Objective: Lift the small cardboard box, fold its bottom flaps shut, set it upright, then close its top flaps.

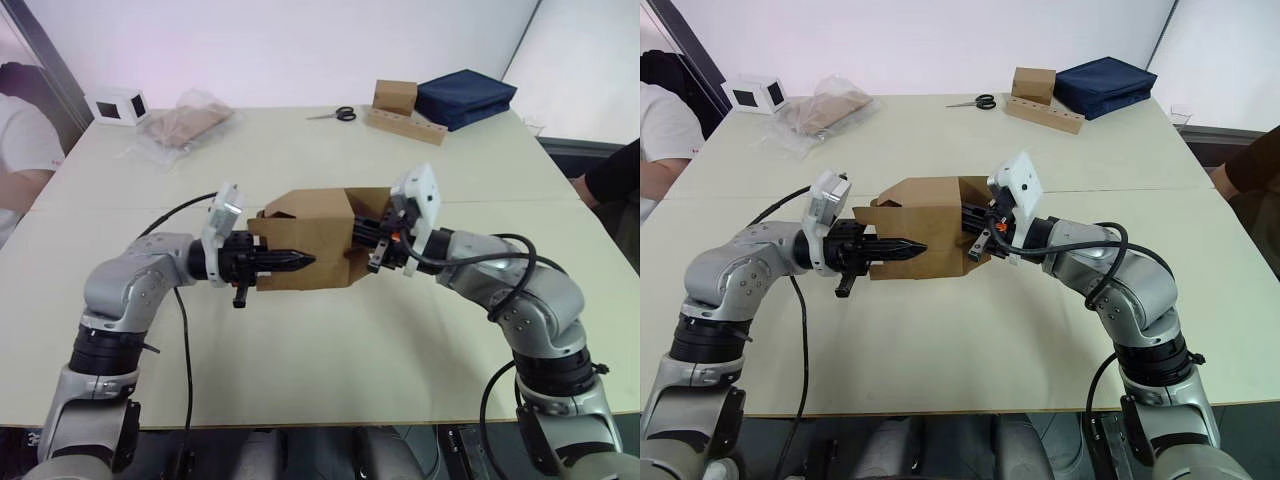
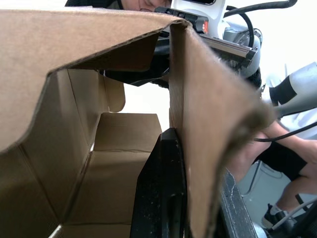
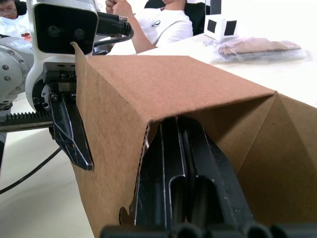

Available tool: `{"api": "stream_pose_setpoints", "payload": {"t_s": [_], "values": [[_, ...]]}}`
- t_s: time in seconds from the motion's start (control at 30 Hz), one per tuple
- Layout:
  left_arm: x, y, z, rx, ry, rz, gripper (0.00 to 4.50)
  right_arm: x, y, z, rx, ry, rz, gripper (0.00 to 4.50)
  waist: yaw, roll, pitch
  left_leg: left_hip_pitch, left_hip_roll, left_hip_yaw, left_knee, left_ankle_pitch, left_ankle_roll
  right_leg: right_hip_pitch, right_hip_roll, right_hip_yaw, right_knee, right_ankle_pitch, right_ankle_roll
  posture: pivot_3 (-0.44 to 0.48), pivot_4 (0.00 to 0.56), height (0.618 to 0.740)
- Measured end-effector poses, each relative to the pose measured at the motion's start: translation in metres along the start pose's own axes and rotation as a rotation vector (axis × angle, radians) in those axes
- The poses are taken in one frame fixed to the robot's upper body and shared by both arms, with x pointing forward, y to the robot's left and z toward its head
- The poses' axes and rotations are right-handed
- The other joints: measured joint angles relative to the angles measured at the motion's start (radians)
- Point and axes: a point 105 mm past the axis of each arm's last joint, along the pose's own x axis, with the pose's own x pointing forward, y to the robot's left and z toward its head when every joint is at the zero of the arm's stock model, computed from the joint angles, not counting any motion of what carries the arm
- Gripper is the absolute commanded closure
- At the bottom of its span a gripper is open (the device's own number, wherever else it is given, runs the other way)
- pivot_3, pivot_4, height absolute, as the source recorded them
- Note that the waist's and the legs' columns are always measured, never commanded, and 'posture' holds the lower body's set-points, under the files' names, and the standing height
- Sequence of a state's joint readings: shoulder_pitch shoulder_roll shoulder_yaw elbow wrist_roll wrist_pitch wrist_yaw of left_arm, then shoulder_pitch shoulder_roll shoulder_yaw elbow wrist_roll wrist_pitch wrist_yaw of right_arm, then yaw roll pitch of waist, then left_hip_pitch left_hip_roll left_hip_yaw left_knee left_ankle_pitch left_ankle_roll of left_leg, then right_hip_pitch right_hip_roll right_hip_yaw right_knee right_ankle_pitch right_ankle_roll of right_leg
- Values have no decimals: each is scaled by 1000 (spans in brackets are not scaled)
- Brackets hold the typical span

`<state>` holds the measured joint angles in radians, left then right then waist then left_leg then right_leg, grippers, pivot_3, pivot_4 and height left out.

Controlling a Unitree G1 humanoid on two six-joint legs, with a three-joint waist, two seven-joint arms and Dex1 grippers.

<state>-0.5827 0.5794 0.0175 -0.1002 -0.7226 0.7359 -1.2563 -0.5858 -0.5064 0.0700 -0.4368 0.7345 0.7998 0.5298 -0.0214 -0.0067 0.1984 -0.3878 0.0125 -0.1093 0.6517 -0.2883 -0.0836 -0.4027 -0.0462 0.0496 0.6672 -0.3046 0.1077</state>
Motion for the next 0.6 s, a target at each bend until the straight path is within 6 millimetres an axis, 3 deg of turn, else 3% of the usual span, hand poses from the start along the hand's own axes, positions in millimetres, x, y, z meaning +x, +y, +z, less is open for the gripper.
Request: {"api": "stream_pose_setpoints", "payload": {"t_s": [0.23, 0.6], "values": [[-2, 3, 1, 3, 1, 26, 4463, -8, 2, 2, -47, 29, 7, 4500, 0, 0, 0, 0, 0, 0, 0, 0, 0, 0, 0, 0, 0, 0, 0, 0, 150, 740], [-10, 8, 11, -5, -36, 77, 4463, -42, -11, -9, -42, 108, -60, 4500, 0, 0, 0, 0, 0, 0, 0, 0, 0, 0, 0, 0, 0, 0, 0, 0, 150, 740]]}}
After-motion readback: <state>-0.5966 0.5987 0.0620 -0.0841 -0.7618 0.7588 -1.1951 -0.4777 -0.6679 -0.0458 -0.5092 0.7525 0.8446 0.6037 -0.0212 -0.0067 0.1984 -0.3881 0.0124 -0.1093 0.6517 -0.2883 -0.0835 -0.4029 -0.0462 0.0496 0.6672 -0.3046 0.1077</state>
